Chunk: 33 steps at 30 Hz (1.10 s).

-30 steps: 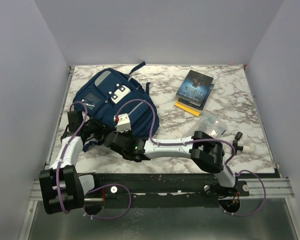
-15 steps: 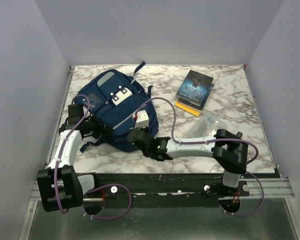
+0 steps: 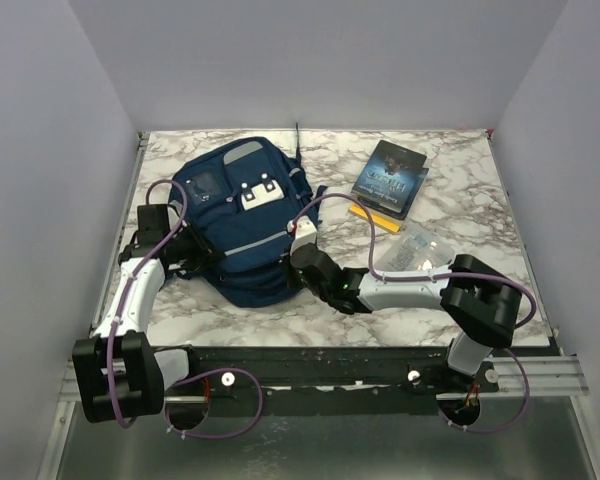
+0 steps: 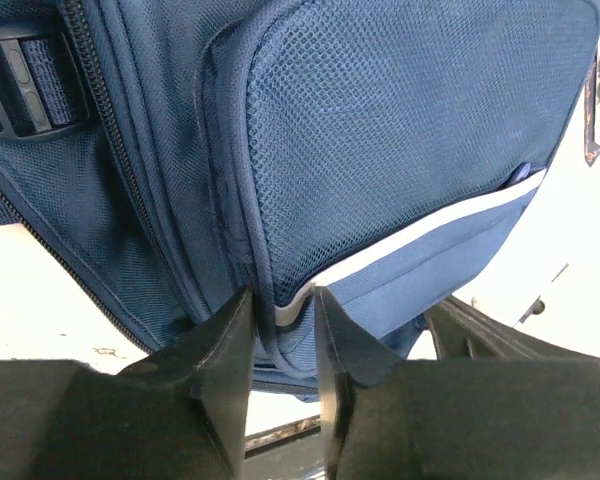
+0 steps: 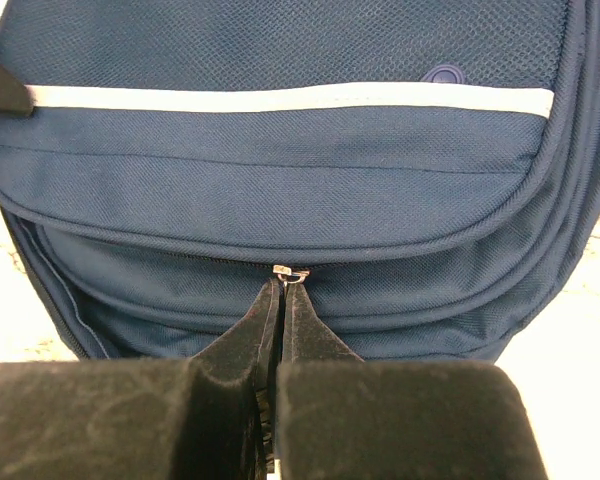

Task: Pack the student bag
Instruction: Zip the student bag at the center of the board.

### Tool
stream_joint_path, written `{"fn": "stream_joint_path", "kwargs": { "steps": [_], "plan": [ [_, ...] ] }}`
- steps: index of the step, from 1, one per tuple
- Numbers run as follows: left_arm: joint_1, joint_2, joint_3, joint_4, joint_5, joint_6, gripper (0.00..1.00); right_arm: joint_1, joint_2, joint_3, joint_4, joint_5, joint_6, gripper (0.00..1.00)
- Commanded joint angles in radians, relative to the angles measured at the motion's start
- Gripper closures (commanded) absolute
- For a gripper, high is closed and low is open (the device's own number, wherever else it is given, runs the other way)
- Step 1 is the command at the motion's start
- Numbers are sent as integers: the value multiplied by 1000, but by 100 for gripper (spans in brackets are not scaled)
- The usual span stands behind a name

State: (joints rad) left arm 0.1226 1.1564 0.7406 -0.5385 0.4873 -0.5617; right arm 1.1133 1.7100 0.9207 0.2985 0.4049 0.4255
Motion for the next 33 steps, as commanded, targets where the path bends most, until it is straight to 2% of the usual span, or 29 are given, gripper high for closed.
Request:
{"fn": "stream_joint_path", "kwargs": {
  "steps": [1, 3, 4, 6, 11, 14, 19, 23, 27, 33],
  "plan": [
    [3, -62, -26, 94, 15, -39, 47, 13, -21, -35, 19, -42, 101, 99],
    [3, -122, -74, 89, -1, -99, 18, 14, -30, -45, 35, -44, 106, 99],
    [2, -154, -96, 80, 2, -134, 13, 13, -33, -42, 29, -48, 109, 99],
    [-2, -229, -151, 66, 9, -221, 12, 13, -42, -45, 29, -59, 126, 99],
    [-50, -410, -310, 104, 83, -547, 13, 15, -39, -47, 60, -66, 124, 100],
    [-84, -438, -354, 193, 126, -697, 14, 15, -48, -62, 83, -74, 136, 99],
    [-183, -409, -382, 335, 82, -908, 20, 26, -52, -46, 61, -64, 138, 99],
    [-295, -345, -373, 370, 26, -1008, 24, 41, -54, -39, 67, -55, 134, 99],
    [-335, -302, -403, 434, -24, -1085, 31, 57, -51, -30, 72, -45, 124, 99],
    [-345, -214, -391, 440, -141, -1022, 45, 83, -49, -30, 47, 3, 102, 99]
  ]
}}
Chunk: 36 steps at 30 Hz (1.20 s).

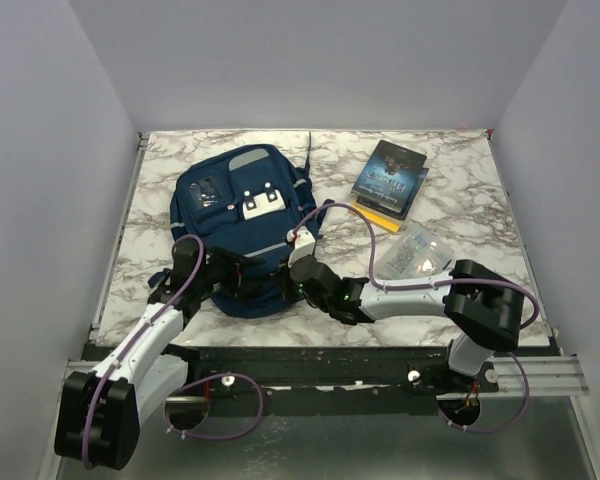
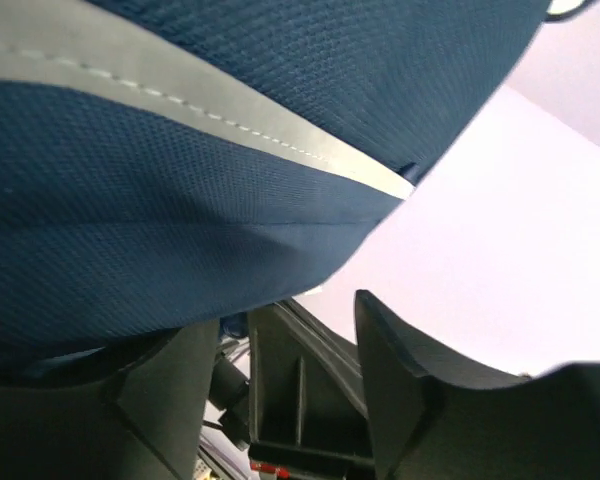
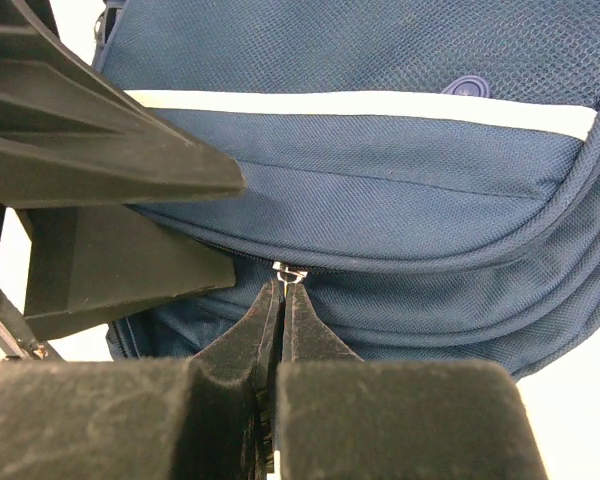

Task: Pack the student bag
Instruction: Zip the student bag at the center of the board.

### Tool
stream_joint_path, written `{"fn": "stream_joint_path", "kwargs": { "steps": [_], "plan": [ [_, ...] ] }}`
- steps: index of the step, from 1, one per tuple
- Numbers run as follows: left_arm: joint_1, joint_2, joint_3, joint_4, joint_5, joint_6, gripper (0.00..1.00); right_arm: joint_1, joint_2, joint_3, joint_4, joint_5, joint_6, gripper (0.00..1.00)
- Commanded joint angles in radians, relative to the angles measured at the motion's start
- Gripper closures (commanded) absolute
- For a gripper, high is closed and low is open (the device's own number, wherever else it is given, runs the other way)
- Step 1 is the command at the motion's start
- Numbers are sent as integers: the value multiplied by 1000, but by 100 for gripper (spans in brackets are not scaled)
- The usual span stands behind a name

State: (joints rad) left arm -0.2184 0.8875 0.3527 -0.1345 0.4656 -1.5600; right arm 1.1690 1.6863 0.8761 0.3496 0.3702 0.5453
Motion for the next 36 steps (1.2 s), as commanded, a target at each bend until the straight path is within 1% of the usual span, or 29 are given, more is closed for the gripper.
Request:
{"fn": "stream_joint_path", "kwargs": {
  "steps": [1, 4, 5, 7, 9, 12, 15, 17, 19, 20, 22, 25, 26, 27, 28, 29, 31, 33, 36],
  "plan": [
    [-5, 79, 3, 36, -133, 1, 49, 28, -27, 4, -2, 44, -21, 99],
    [-2, 134, 7, 39, -159, 52, 60, 28, -38, -12, -15, 54, -51, 99],
    [6, 155, 13, 38, -160, 83, 65, 29, -45, -21, -19, 60, -62, 99],
    [37, 178, 16, 37, -150, 140, 79, 29, -66, -52, -12, 76, -85, 99],
    [70, 172, 9, 34, -156, 189, 86, 29, -86, -79, -30, 114, -113, 99],
    [134, 140, 15, -14, -153, 282, 100, 28, -123, -109, -111, 211, -135, 99],
    [178, 100, 37, -65, -155, 400, 100, 28, -155, -150, -142, 305, -176, 99],
    [193, 79, 53, -97, -145, 465, 100, 27, -160, -133, -191, 362, -181, 99],
    [203, 75, 66, -107, -108, 507, 100, 27, -159, -103, -221, 374, -190, 99],
    [207, 77, 67, -109, -82, 511, 100, 27, -159, -92, -224, 362, -193, 99],
    [208, 79, 60, -88, -15, 488, 100, 27, -170, -67, -235, 284, -174, 99],
    [208, 94, 45, -33, 108, 426, 100, 26, -201, -40, -191, 84, -85, 99],
    [208, 94, 42, -26, 136, 408, 100, 27, -199, -35, -155, 9, -79, 96],
    [208, 91, 36, -19, 155, 393, 100, 26, -191, -28, -117, -63, -80, 89],
    [208, 78, 29, -13, 171, 368, 100, 26, -174, -10, -102, -93, -63, 76],
    [208, 64, 22, -10, 183, 347, 100, 27, -156, 9, -105, -114, -32, 68],
    [208, 34, 5, 1, 207, 297, 100, 26, -103, 67, -132, -142, 29, 64],
    [208, 11, 2, 3, 219, 280, 100, 26, -56, 109, -140, -161, 97, 57],
    [208, -19, -17, 6, 226, 226, 100, 26, -10, 144, -161, -120, 194, 55]
  ]
}}
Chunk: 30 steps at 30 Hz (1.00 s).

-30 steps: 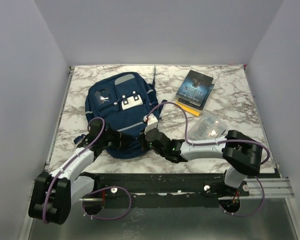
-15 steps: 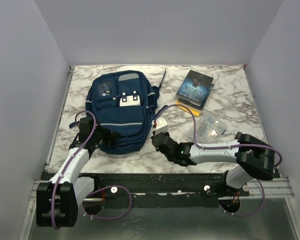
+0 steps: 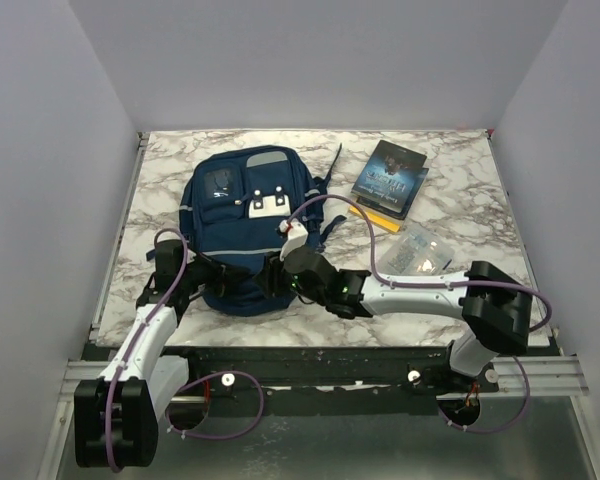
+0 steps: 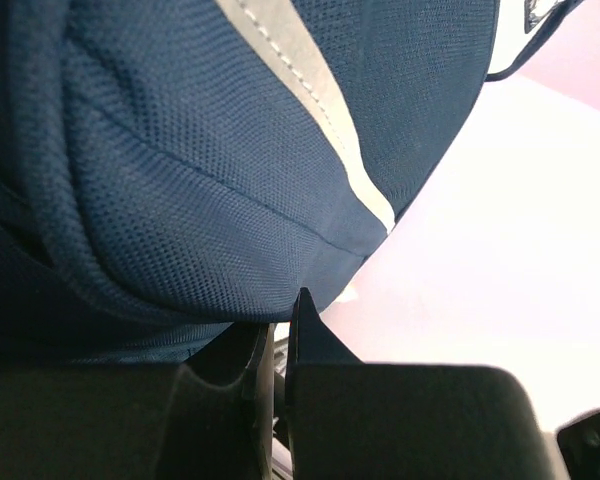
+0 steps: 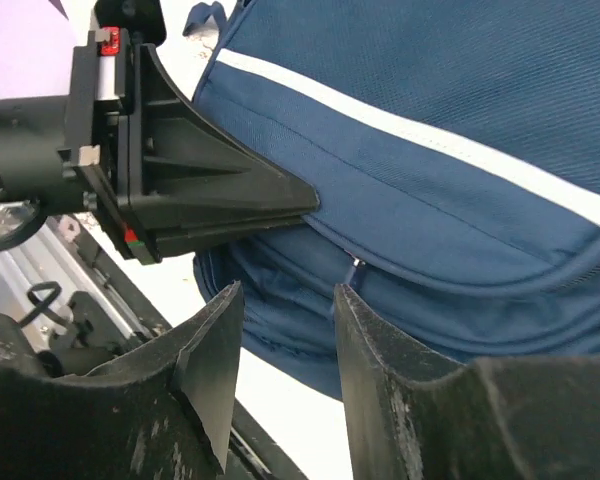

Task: Pack the student bag
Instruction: Zip the student bag at the center of the board.

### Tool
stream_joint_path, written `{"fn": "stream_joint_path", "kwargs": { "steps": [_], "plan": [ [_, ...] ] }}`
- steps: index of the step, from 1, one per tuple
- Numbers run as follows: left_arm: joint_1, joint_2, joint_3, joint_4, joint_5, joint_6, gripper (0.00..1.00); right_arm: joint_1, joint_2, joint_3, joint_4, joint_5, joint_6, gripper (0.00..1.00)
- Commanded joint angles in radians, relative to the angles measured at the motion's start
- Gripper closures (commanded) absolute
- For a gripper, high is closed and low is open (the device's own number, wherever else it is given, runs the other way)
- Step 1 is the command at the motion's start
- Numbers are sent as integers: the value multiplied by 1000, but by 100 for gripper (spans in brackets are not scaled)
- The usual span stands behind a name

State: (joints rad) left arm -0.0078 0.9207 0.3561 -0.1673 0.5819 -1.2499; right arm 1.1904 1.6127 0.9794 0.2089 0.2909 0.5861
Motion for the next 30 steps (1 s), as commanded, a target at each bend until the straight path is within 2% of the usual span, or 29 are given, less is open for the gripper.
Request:
{"fn": "stream_joint_path", "kwargs": {
  "steps": [1, 11, 14, 18, 22, 26, 30],
  "plan": [
    [-3, -57, -27, 50, 116, -106, 100, 5, 73, 44, -20, -29, 176, 54],
    [-1, -73, -26, 77, 114, -167, 100, 6, 92, 8, -34, 91, 150, 50],
    [-1, -106, -38, 76, 97, -198, 100, 10, 139, 58, -71, 116, 125, 50],
    [-1, -147, -66, 75, 77, -248, 100, 22, 197, 134, -183, 245, 168, 54],
    [-1, -180, -90, 62, 38, -271, 100, 29, 234, 184, -297, 331, 187, 69],
    [-1, -198, -72, 21, -29, -205, 100, 29, 197, 127, -259, 354, 112, 99],
    [-1, -186, -14, -78, -89, -103, 100, 28, 124, 84, -268, 376, 37, 99]
  ]
}}
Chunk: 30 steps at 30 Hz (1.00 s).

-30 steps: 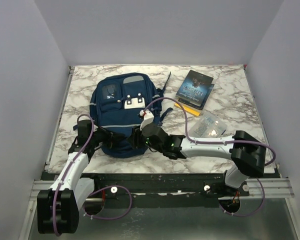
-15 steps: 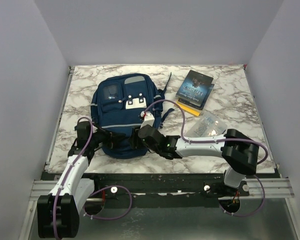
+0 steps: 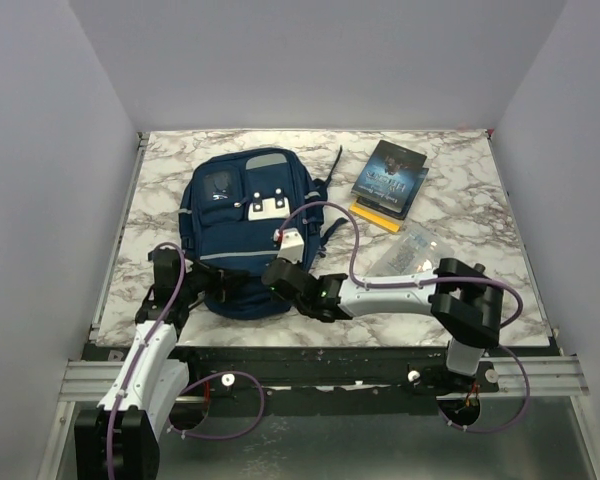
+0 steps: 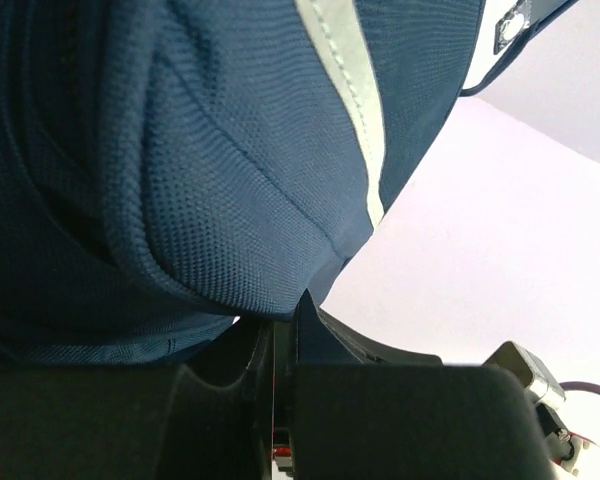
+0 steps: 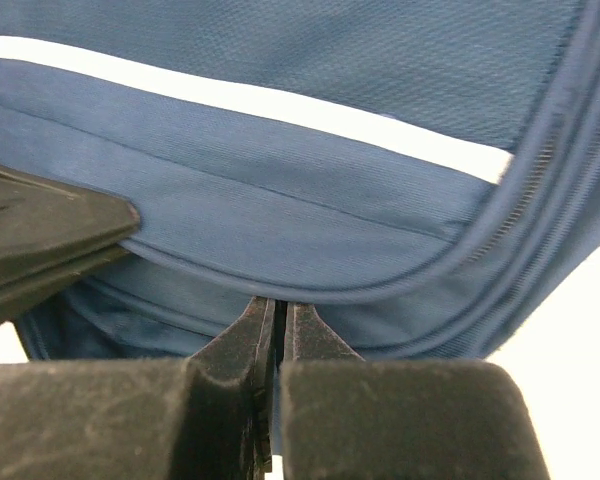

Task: Pack the student bag
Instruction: Zip the student bag at the center of the board.

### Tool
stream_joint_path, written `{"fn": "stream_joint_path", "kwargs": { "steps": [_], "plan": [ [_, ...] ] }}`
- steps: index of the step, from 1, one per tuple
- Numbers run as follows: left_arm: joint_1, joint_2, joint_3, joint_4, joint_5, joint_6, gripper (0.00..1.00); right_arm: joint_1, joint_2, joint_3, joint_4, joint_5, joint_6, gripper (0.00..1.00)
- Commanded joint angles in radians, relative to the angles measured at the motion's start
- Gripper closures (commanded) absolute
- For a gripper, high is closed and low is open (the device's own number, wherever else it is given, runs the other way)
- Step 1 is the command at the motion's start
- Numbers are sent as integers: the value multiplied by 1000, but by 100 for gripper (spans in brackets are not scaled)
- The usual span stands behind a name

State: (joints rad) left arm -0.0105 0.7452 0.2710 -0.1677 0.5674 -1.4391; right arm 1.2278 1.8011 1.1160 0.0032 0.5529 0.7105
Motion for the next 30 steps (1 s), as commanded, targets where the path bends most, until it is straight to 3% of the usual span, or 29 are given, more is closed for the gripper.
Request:
{"fn": "stream_joint_path", "kwargs": {
  "steps": [1, 6, 13, 21, 30],
  "plan": [
    [1, -1, 86, -92, -84, 114, 100, -10, -84, -64, -57, 100, -120, 99],
    [24, 52, 139, -140, -97, 230, 100, -10, -166, -146, -74, 123, -160, 99],
    [32, 43, 128, -131, -71, 281, 100, -43, -266, -253, -49, 168, -225, 99],
    [32, 1, 121, -128, -64, 317, 100, -197, -314, -227, -37, 25, -284, 99],
    [32, -32, 118, -156, -73, 346, 100, -298, -257, -132, -121, 43, -352, 99]
  ]
}}
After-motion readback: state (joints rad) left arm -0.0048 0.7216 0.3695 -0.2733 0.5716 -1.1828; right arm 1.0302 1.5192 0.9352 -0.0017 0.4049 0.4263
